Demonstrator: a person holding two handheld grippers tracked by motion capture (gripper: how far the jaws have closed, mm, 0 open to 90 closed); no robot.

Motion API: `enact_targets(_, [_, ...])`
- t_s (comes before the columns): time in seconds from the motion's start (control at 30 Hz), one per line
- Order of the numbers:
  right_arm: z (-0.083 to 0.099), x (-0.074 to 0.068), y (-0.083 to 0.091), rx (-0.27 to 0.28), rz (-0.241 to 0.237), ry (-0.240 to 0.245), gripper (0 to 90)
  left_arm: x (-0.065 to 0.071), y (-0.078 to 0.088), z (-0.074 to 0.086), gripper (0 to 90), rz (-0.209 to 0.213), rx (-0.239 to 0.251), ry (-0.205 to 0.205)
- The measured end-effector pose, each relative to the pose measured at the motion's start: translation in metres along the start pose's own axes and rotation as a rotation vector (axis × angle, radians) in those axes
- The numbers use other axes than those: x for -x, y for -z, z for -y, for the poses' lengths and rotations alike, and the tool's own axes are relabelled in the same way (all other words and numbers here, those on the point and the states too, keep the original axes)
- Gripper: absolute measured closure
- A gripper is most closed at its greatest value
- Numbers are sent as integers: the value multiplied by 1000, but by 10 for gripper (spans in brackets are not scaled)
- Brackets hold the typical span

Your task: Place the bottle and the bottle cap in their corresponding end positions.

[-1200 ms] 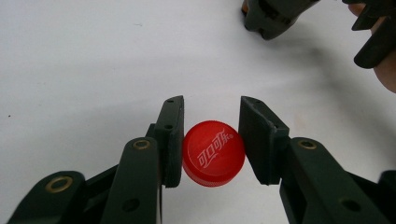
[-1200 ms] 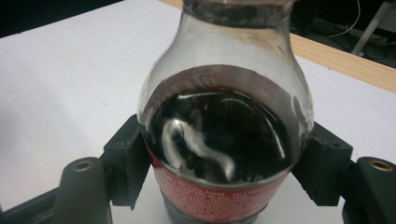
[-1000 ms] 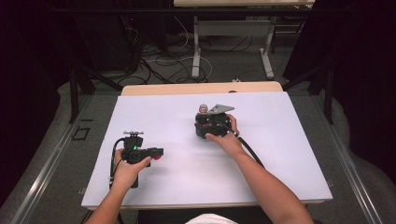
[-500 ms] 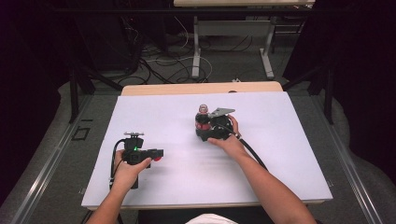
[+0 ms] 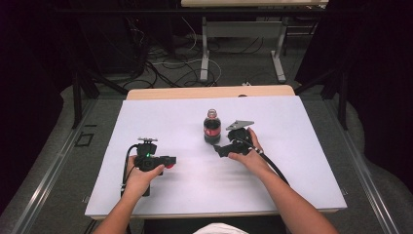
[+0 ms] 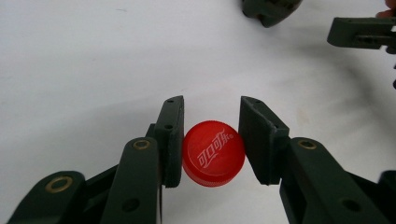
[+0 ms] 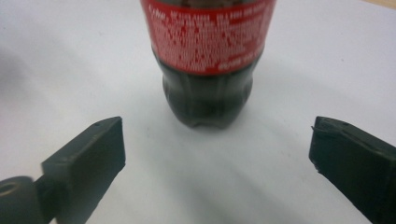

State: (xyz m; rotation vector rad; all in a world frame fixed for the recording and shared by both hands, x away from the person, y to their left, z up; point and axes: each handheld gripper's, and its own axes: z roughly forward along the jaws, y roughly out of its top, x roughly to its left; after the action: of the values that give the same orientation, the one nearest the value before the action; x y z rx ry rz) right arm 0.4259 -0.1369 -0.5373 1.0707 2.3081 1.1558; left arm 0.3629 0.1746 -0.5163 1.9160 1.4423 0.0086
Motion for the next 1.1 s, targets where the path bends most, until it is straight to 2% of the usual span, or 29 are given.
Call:
enact_targets(0.03, [3,0,2,9,1,9,0,3,-4,-1,622,0,7,-6])
enact_targets(0.07, [5,0,7,-15,12,18,0,7,-6,-3,622,9,-12,-17])
enact_targets(0.17, [14,-1,16,-40,51,39,0,20,-19,-7,622,15,4,-45])
enact_targets(0.2, [17,-1,21,-79,62,51,0,24,-22,-8,622,17,-7,-62])
enact_targets(0.27, [23,-1,26,-89,75,58,0,34,-31,-10,622,23,-9,-74])
enact_targets(0.3, [26,0,28,-70,80,59,0,38,-35,-11,622,25,-13,-89])
enact_targets(0.43, [33,5,36,-70,59,33,0,54,-52,-14,622,39,-14,-140])
enact_targets(0.47, [34,7,37,-64,55,41,0,58,-56,-14,622,41,-13,-156])
enact_targets(0.57, [37,9,38,-54,59,19,0,69,-68,-14,622,61,-3,-192])
enact_targets(0.63, [37,9,39,-73,51,5,0,76,-76,-12,622,71,-6,-205])
enact_targets(0.67, [38,8,36,-25,49,1,0,79,-79,-12,622,79,-19,-219])
enact_targets(0.7, [38,8,38,-54,50,4,0,82,-84,-11,622,80,-10,-227])
enact_targets(0.83, [39,9,38,-46,47,7,0,89,-97,-11,622,84,-39,-256])
enact_targets(0.87, [39,10,38,-40,39,16,0,91,-100,-11,621,84,-32,-256])
enact_targets(0.93, [38,10,38,-36,44,1,0,94,-105,-11,621,85,-57,-272])
enact_targets(1.07, [39,11,39,-28,44,-5,0,98,-107,-9,620,56,-52,-299])
enact_targets(1.1, [39,12,40,-27,37,-11,0,98,-107,-9,620,65,-46,-302])
